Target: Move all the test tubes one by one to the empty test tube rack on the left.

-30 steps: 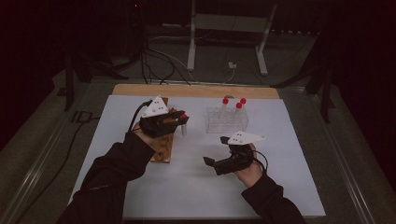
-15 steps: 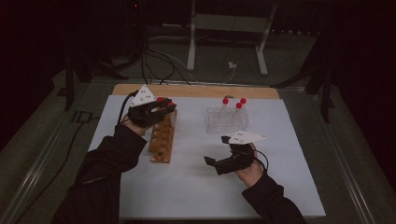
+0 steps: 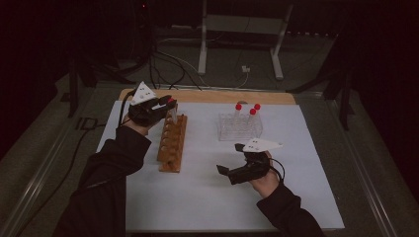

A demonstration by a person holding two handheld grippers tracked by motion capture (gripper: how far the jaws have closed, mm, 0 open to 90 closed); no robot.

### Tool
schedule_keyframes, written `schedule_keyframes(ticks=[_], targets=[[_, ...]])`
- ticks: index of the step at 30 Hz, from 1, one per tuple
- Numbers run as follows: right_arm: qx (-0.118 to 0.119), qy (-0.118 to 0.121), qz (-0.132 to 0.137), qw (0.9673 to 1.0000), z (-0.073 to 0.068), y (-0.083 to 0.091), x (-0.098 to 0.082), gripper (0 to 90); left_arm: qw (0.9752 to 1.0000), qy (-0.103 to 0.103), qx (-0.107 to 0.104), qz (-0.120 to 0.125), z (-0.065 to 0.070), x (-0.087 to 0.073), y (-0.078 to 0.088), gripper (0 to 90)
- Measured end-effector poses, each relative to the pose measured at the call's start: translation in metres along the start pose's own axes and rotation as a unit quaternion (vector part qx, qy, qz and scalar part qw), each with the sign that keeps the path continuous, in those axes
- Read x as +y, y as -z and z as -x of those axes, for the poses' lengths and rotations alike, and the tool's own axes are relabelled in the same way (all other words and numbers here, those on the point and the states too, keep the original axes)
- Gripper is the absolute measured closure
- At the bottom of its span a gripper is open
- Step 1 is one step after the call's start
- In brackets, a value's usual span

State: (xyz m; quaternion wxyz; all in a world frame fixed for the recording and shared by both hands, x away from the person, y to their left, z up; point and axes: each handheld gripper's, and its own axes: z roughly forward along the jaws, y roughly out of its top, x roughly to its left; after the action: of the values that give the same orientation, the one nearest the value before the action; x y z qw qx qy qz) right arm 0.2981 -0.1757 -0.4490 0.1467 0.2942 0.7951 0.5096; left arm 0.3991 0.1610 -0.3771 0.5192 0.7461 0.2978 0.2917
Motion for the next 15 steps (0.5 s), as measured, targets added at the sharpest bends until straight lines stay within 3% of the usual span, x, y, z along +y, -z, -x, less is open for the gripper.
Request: schedule_keyframes(ticks=[5, 9, 15], targets=[[0.002, 0.0, 0.0, 1.0, 0.001, 0.001, 0.0, 0.0, 0.9997, 0.002, 0.025, -0.002, -0.006, -0.002, -0.005, 72.2], [-0.001, -0.001, 0.003, 1.0, 0.002, 0.002, 0.0, 0.0, 0.9988, 0.017, 0.045, 0.006, -0.014, -0.007, -0.008, 72.2], [0.0, -0.002, 0.008, 1.0, 0.003, 0.005, 0.001, 0.0, 0.9981, 0.028, 0.054, -0.006, -0.019, -0.017, -0.016, 72.2]])
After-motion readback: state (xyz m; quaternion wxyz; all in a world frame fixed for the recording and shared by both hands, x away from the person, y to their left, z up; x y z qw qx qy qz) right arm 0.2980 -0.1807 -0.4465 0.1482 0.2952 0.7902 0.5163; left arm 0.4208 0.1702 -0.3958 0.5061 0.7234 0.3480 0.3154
